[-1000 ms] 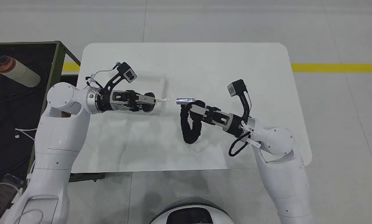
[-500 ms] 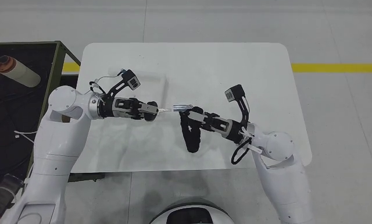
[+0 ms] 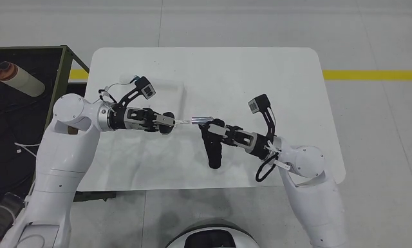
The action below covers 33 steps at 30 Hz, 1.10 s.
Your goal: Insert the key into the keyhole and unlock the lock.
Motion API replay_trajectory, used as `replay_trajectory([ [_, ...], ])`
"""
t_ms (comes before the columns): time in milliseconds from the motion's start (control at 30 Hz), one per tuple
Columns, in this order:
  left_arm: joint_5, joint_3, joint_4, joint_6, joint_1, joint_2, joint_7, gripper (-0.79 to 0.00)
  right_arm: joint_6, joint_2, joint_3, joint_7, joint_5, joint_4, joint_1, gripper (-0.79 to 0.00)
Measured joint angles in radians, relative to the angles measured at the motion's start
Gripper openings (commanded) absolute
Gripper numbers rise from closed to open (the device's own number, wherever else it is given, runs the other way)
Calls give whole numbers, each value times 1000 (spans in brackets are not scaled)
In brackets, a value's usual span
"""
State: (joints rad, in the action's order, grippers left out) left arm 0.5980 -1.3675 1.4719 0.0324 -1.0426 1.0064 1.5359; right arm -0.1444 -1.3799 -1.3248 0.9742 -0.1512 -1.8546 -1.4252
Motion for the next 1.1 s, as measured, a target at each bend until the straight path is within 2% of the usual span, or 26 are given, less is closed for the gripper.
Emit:
replay_trajectory([
  [1100, -15, 21, 26, -25, -4, -2, -13, -785, 14, 21, 64, -26, -10, 10, 26, -785],
])
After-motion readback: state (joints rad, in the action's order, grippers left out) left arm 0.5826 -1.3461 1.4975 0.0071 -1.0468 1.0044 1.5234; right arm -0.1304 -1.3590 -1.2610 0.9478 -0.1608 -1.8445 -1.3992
